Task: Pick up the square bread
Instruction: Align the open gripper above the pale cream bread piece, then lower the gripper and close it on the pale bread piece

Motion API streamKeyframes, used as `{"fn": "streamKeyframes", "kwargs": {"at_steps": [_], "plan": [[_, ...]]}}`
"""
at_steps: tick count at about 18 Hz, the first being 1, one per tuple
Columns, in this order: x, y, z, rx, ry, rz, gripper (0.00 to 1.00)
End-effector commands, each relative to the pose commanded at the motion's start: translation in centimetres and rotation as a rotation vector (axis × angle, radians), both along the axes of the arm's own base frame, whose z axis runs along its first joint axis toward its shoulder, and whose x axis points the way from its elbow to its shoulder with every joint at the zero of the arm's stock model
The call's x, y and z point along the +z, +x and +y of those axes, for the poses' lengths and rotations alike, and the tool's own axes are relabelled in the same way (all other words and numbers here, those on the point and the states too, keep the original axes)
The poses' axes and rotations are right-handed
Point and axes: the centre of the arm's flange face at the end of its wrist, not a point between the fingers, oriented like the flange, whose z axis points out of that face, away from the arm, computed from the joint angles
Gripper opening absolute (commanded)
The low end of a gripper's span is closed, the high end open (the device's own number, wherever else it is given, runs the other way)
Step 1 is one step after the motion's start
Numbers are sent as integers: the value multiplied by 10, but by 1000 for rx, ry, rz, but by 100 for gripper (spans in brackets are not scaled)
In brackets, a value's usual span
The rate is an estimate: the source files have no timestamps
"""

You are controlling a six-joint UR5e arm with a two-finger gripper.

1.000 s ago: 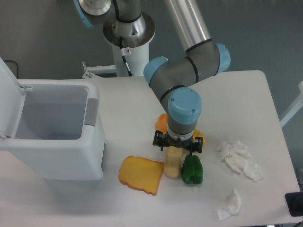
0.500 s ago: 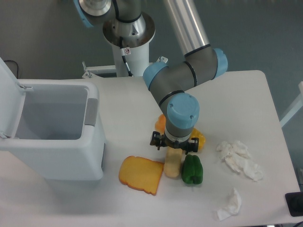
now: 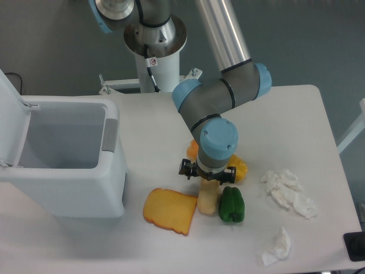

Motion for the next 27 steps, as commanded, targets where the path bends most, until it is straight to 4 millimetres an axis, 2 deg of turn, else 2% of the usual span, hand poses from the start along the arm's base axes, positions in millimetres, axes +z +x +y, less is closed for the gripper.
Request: {"fn": "streamKeyframes", "kwargs": {"at_steps": [5,15,18,23,25,27], "plan": [[-4,-2,1,0,-4,-3,100],[-2,-23,4,9,10,12,100],[-9,-24,4,12,1,5,100],[-10,-23,4,10,0,4,99],[-10,-24,3,15,0,4,85],[-7,-24,3,17,2,8,66]]}}
